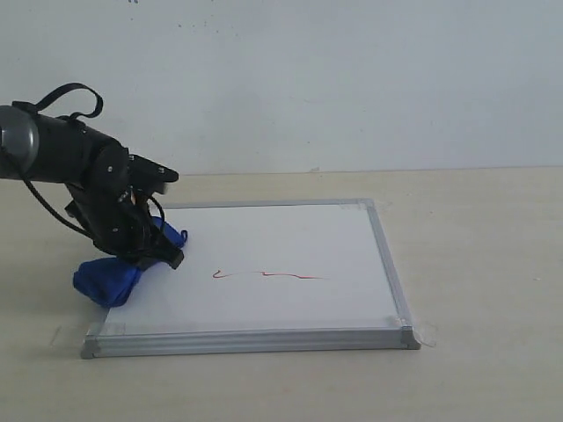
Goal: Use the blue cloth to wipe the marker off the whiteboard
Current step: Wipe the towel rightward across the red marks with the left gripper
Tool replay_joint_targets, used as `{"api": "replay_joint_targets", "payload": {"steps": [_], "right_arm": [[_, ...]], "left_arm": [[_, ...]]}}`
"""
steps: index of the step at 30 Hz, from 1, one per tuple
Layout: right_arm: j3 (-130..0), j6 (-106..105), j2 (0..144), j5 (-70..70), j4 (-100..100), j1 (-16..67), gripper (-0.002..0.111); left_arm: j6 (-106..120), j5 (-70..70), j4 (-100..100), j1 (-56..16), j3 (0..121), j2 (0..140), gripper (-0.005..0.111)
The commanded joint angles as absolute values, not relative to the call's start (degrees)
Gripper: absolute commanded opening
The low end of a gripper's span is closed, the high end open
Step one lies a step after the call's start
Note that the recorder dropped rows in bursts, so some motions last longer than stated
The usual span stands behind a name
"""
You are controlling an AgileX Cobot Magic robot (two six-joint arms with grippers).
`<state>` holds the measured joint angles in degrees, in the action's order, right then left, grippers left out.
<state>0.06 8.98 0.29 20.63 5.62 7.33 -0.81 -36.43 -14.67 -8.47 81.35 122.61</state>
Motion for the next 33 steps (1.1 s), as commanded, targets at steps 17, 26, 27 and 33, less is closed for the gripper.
{"api": "replay_joint_targets", "payload": {"steps": [17, 26, 27, 33], "right_arm": [[0.0, 8.9, 0.0, 20.4, 5.9, 6.9, 0.0], [0.0, 8.9, 0.0, 20.4, 5.9, 6.9, 0.0], [0.0, 8.9, 0.0, 20.4, 5.9, 6.9, 0.0], [0.0, 8.9, 0.0, 20.4, 5.9, 6.9, 0.0]], "left_arm": [[13.4, -36.5, 0.0, -16.3, 80.3, 124.3, 0.004], [4.6, -36.7, 2.2, -14.7, 81.6, 124.3, 0.004], [6.7, -36.8, 3.8, -15.5, 81.6, 124.3, 0.004], [13.9, -36.5, 8.1, -20.2, 83.1, 124.3, 0.004]]}}
